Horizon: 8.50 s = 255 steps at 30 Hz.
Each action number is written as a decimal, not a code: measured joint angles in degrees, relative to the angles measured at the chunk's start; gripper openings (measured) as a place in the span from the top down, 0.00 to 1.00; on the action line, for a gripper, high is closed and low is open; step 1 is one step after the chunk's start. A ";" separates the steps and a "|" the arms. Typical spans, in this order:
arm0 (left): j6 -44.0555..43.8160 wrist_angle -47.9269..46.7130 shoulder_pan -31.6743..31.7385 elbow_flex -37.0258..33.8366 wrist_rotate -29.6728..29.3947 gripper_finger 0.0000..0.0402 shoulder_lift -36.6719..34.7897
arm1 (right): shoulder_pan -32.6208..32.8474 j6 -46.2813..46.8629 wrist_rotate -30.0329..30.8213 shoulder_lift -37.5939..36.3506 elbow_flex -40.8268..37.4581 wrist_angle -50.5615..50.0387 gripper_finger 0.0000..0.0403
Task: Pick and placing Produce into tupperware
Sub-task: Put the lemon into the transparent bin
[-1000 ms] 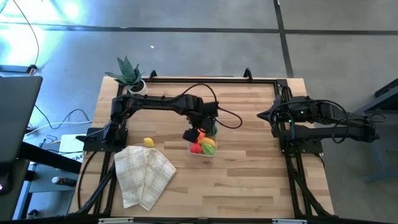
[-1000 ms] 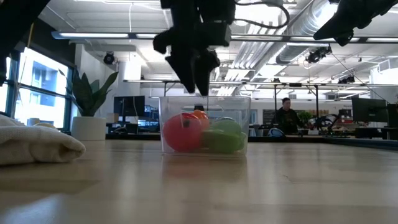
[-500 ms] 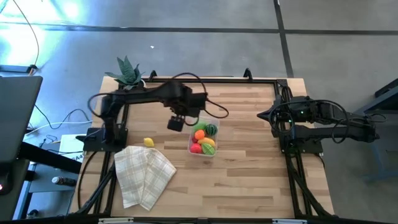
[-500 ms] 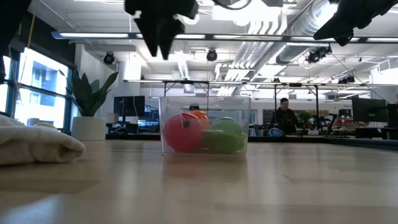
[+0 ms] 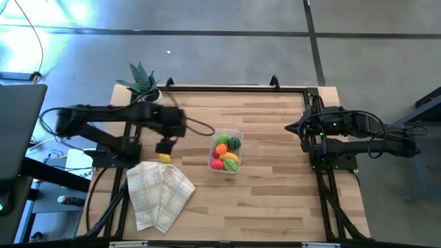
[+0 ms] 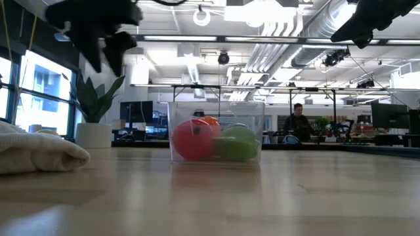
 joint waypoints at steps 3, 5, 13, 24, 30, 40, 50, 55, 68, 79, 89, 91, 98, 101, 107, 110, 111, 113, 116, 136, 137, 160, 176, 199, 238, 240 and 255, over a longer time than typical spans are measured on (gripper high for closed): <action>0.25 5.61 0.00 -8.31 6.35 0.34 -6.80 | -0.01 0.00 0.00 0.00 0.00 0.00 1.00; 0.24 7.98 0.00 -13.04 9.78 0.35 -9.97 | -0.02 0.00 -0.01 -0.01 0.00 0.00 1.00; 5.44 8.76 -0.02 -22.63 13.81 0.42 -12.14 | -0.02 0.00 0.00 -0.01 0.00 0.00 1.00; 11.59 8.72 -0.02 -23.72 16.55 0.50 -6.02 | -0.02 0.00 -0.02 0.00 0.00 0.00 1.00; 6.70 11.32 -0.02 -23.72 18.04 0.53 -0.11 | -0.02 0.00 0.00 0.01 0.00 0.00 1.00; 2.60 12.05 -0.01 -23.70 19.07 0.54 4.52 | -0.01 0.00 0.00 0.01 0.00 -0.01 1.00; -0.26 9.88 -0.02 -23.70 16.13 0.45 4.48 | -0.02 0.00 0.00 -0.01 0.00 0.00 1.00; -0.56 9.01 -0.02 -23.70 15.98 0.39 4.48 | 0.00 0.00 0.00 -0.01 0.00 -0.01 1.00; 0.09 8.97 -0.02 -23.68 15.99 0.31 5.96 | -0.02 0.00 0.00 0.01 0.00 0.00 1.00; 1.76 11.59 -0.02 -23.68 17.08 0.31 10.24 | -0.02 0.00 -0.01 0.01 0.00 0.00 1.00; 3.31 13.42 -0.02 -23.68 18.10 0.31 13.44 | -0.02 0.00 0.00 -0.01 0.00 -0.02 1.00; 3.46 13.66 -0.02 -23.68 18.10 0.31 13.44 | 0.00 0.00 0.00 0.00 0.00 -0.02 1.00; 3.46 13.82 -0.02 -23.69 18.12 0.31 13.44 | -0.02 0.00 0.00 0.01 0.00 0.00 1.00; 3.30 13.82 -0.02 -23.69 18.12 0.32 13.44 | -0.02 0.00 0.00 0.01 0.00 0.00 1.00; 2.63 13.82 -0.02 -23.68 18.12 0.43 13.44 | -0.01 0.00 -0.02 -0.01 0.00 -0.01 1.00; 2.24 13.80 -0.02 -23.68 18.35 0.49 13.44 | -0.01 0.00 -0.01 0.00 0.00 0.00 1.00; 2.03 13.79 -0.02 -23.68 18.50 0.50 13.44 | -0.01 0.00 0.00 -0.01 0.00 0.00 1.00; 1.73 13.77 -0.01 -23.68 18.63 0.51 13.44 | -0.01 0.00 0.00 0.01 0.00 -0.01 1.00; 1.71 13.79 -0.02 -23.68 18.65 0.50 13.44 | 0.00 0.00 0.00 -0.01 0.00 0.00 1.00; 0.49 14.24 0.00 -23.64 18.24 0.49 13.42 | -0.02 0.00 0.00 0.00 0.00 -0.01 1.00; 0.21 14.27 -0.01 -23.64 18.13 0.48 13.42 | 0.00 0.00 0.00 0.01 0.00 0.00 1.00; 2.45 3.76 0.00 3.81 4.83 0.52 13.42 | 0.00 0.00 0.00 0.00 0.00 -0.01 1.00; 12.62 8.73 -3.52 32.52 8.20 0.52 29.07 | 0.00 0.00 -0.01 -0.01 0.00 -0.02 1.00; 22.02 10.79 -6.01 43.16 13.77 0.51 49.47 | 0.00 0.00 -0.01 0.01 0.00 -0.02 1.00; 24.90 13.74 -5.62 43.12 13.78 0.50 55.11 | -0.01 0.00 -0.02 0.01 0.00 -0.02 1.00; 24.90 13.77 -5.62 43.14 13.75 0.50 55.03 | -0.02 0.00 0.00 -0.01 0.00 -0.02 1.00; 24.88 13.99 -5.57 43.14 13.62 0.43 55.03 | 0.00 0.00 0.00 -0.01 0.00 -0.02 1.00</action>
